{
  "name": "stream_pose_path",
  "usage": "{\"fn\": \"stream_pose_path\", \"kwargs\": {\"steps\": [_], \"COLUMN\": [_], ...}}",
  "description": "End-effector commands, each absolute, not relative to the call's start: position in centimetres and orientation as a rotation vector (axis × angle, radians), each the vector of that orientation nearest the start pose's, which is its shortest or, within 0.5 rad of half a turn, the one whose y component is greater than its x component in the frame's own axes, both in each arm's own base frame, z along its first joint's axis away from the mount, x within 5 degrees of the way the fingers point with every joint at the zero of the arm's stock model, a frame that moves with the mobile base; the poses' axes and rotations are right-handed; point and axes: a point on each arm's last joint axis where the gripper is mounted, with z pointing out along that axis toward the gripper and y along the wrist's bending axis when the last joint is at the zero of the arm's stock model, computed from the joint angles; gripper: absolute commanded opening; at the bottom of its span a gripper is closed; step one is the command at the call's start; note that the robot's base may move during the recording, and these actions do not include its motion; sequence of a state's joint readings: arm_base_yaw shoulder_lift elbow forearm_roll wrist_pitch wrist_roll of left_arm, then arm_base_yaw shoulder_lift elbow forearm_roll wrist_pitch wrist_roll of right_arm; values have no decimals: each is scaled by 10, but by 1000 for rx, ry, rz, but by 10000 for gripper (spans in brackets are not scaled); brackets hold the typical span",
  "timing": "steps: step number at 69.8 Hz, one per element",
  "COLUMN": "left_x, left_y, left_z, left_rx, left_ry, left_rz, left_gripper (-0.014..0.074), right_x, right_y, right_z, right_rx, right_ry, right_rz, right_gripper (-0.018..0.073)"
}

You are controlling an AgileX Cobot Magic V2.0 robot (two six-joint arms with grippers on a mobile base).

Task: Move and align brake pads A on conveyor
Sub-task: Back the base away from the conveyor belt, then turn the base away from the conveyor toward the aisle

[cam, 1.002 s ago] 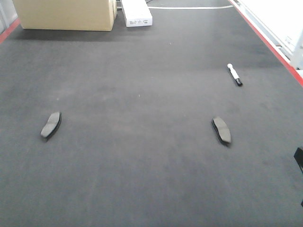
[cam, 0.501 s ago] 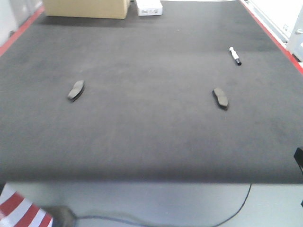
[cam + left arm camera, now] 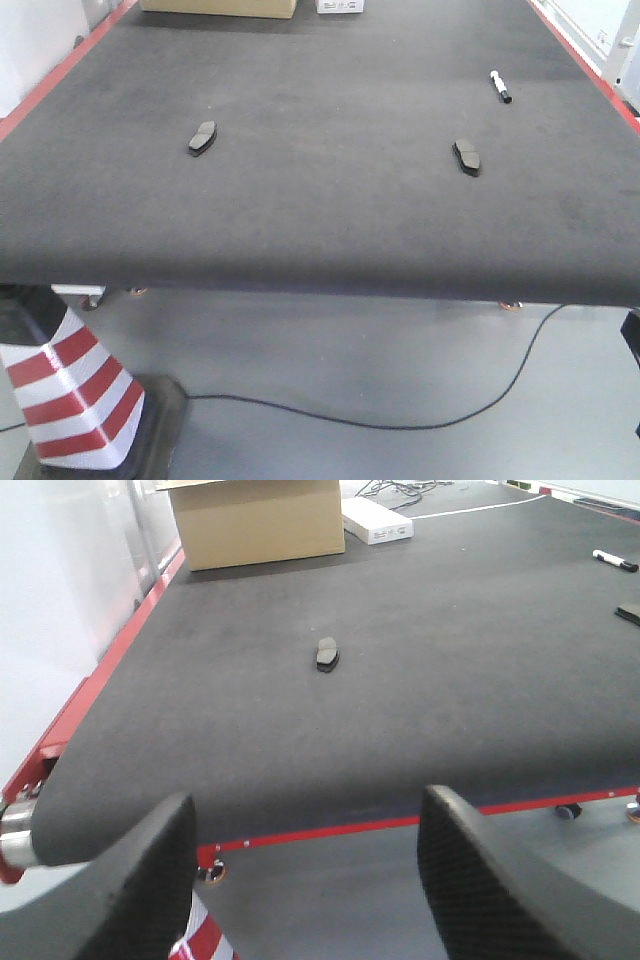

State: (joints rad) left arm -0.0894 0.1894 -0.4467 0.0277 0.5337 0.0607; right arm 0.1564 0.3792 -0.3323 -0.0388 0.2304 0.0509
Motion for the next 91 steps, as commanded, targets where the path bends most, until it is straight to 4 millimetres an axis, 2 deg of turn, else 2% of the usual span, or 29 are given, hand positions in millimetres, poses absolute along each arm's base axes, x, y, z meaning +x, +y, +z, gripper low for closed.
{"fn": "stream_pose_path", "kwargs": {"steps": [1,91], "left_x": [49,49], "left_y": [-4,-4], "left_z": [316,316], "left_rx": [134,134], "left_ry": [1673,1673], "left_rz": [-3,-3], "left_gripper": [470,470], "right_x": [91,91], "right_y": [14,14], "right_z": [294,294], "right_rx": [-120,-120], "right_ry": [1659,1659], "right_rz": [114,114], "right_gripper": [494,494]}}
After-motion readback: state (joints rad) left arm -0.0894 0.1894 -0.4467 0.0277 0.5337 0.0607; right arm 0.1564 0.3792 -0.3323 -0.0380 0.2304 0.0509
